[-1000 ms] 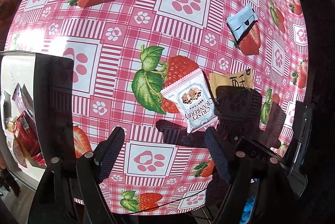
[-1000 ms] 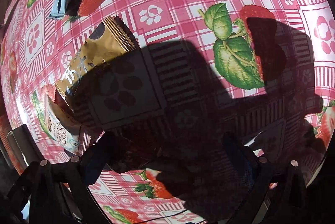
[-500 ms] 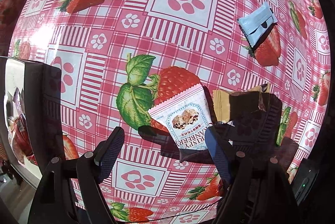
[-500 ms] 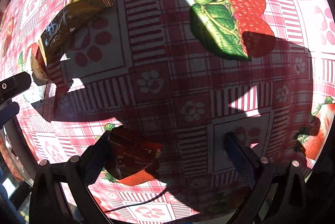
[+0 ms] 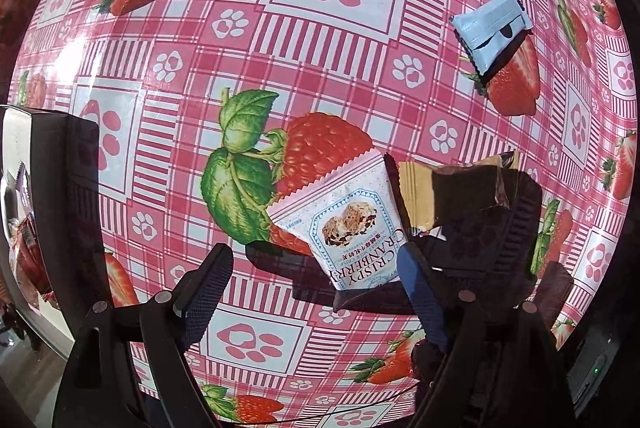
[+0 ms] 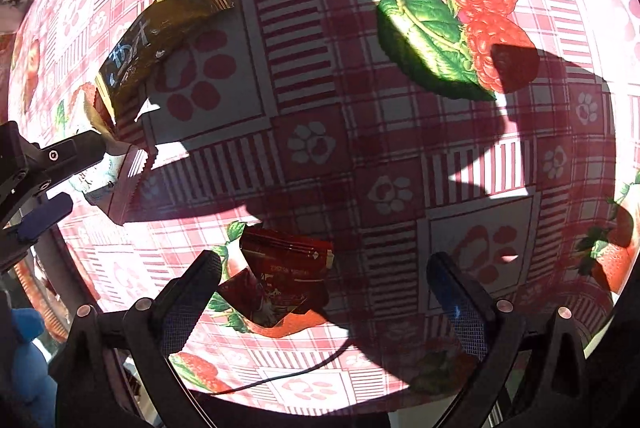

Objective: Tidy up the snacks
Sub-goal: 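Grasp the second Crispy Cranberry packet with the left tool while the right tool grasps a small red packet, then lift both held packets and carry them over the white box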

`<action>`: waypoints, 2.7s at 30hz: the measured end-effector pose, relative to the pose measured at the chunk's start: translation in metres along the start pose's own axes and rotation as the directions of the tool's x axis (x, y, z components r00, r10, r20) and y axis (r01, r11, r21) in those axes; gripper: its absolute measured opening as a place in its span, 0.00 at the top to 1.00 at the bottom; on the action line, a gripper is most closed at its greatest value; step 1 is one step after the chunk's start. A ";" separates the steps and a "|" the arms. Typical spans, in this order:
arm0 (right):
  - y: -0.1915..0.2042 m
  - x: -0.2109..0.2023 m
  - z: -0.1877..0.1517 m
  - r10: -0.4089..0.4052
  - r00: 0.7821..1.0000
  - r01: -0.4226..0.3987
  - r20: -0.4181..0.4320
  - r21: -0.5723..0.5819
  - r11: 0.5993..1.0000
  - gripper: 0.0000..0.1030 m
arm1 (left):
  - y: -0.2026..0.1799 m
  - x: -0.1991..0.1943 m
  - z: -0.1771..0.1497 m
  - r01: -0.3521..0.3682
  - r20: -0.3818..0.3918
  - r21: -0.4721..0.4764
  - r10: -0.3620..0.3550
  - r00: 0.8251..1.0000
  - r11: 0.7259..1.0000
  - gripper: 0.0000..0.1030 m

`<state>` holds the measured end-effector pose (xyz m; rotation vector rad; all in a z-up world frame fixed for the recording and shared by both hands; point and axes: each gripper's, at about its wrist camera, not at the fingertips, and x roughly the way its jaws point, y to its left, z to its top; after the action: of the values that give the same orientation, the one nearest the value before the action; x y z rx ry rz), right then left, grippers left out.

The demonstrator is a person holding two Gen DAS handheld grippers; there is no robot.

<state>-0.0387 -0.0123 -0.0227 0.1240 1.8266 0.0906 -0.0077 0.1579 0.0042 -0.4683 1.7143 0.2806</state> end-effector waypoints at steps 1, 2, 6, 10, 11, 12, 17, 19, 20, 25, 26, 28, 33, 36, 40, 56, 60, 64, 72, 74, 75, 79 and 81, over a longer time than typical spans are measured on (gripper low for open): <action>-0.002 -0.003 -0.006 0.024 1.000 -0.024 0.001 0.023 0.999 0.00 | -0.001 0.001 0.000 0.002 -0.003 -0.002 -0.002 1.000 1.000 0.15; -0.012 -0.004 -0.011 0.065 0.998 -0.065 0.003 0.059 0.996 0.00 | -0.003 0.003 -0.003 0.004 -0.005 0.001 -0.004 1.000 1.000 0.15; -0.013 0.000 -0.017 0.140 0.990 -0.136 -0.019 0.134 0.982 0.00 | -0.018 0.010 -0.010 -0.023 -0.015 0.061 0.024 1.000 0.998 0.15; 0.005 -0.003 -0.026 0.055 0.998 -0.055 -0.009 0.053 0.997 0.31 | -0.028 0.022 -0.020 -0.045 -0.019 0.111 0.047 0.999 0.993 0.21; 0.007 -0.006 -0.029 0.039 0.999 -0.039 0.004 0.037 0.999 0.49 | -0.028 0.022 -0.022 -0.054 -0.007 0.119 0.055 0.998 0.991 0.23; 0.008 -0.009 -0.031 0.038 0.999 -0.038 0.018 0.023 0.999 0.62 | -0.029 0.021 -0.027 -0.062 0.011 0.132 0.061 0.998 0.989 0.28; 0.007 -0.014 -0.041 0.134 0.991 -0.134 0.029 -0.020 0.991 0.72 | -0.040 0.011 -0.041 -0.058 0.057 0.291 0.044 0.997 0.955 0.90; 0.002 -0.029 -0.036 0.181 0.982 -0.178 0.050 -0.048 0.983 0.72 | -0.039 0.002 -0.050 -0.073 0.098 0.338 0.042 0.994 0.938 0.89; 0.003 -0.034 -0.040 0.188 0.980 -0.184 0.063 -0.071 0.980 0.72 | -0.038 -0.003 -0.054 -0.082 0.120 0.362 0.041 0.992 0.929 0.89; 0.007 -0.050 -0.057 0.194 0.977 -0.181 0.085 -0.138 0.974 0.72 | -0.033 -0.030 -0.078 -0.100 0.193 0.438 0.016 0.981 0.893 0.89; 0.004 -0.053 -0.061 0.199 0.977 -0.186 0.084 -0.136 0.973 0.72 | -0.032 -0.033 -0.081 -0.086 0.184 0.431 0.006 0.983 0.898 0.89; -0.006 -0.050 -0.058 0.203 0.976 -0.192 0.083 -0.124 0.974 0.72 | -0.022 -0.036 -0.081 -0.071 0.171 0.388 0.004 0.985 0.919 0.86; -0.015 -0.031 -0.038 0.203 0.976 -0.195 0.078 -0.105 0.975 0.72 | -0.021 -0.037 -0.054 -0.063 0.209 0.390 -0.022 0.978 0.919 0.27; -0.018 -0.037 -0.041 0.201 0.976 -0.192 0.083 -0.104 0.976 0.72 | -0.036 -0.032 -0.044 -0.156 0.249 0.436 0.048 0.967 0.886 0.27; -0.030 -0.034 -0.048 0.215 0.973 -0.208 0.082 -0.077 0.975 0.72 | -0.019 -0.025 -0.013 0.019 0.147 0.187 -0.047 0.988 0.982 0.27; -0.038 -0.047 -0.045 0.218 0.970 -0.209 0.103 -0.092 0.973 0.72 | -0.032 0.026 -0.003 -0.076 0.089 0.169 0.062 0.994 0.983 0.58; -0.028 -0.050 -0.041 0.222 0.970 -0.209 0.103 -0.123 0.970 0.72 | -0.027 0.005 -0.026 -0.107 0.167 0.266 0.064 0.984 0.958 0.58; -0.011 -0.052 -0.040 0.228 0.968 -0.209 0.104 -0.165 0.964 0.72 | -0.007 -0.021 -0.048 -0.140 0.227 0.328 0.066 0.972 0.934 0.58; 0.035 -0.055 -0.041 0.223 0.969 -0.191 0.103 -0.256 0.948 0.72 | 0.065 -0.074 -0.074 -0.151 0.274 0.322 0.061 0.960 0.935 0.58; 0.047 -0.054 -0.043 0.222 0.970 -0.187 0.103 -0.271 0.944 0.72 | 0.080 -0.084 -0.079 -0.148 0.274 0.310 0.060 0.960 0.939 0.58; 0.054 -0.054 -0.044 0.222 0.970 -0.186 0.102 -0.277 0.943 0.72 | 0.088 -0.086 -0.081 -0.148 0.276 0.305 0.061 0.959 0.941 0.58; 0.083 -0.050 -0.051 0.214 0.972 -0.177 0.098 -0.298 0.938 0.72 | 0.122 -0.090 -0.089 -0.136 0.273 0.289 0.055 0.960 0.948 0.58; 0.100 -0.048 -0.056 0.209 0.973 -0.169 0.100 -0.312 0.935 0.72 | 0.139 -0.090 -0.091 -0.129 0.271 0.286 0.049 0.961 0.949 0.58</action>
<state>-0.0772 0.0805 0.0507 0.0878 1.6444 0.4856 -0.1386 0.2553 0.1003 -0.1203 1.4874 0.1338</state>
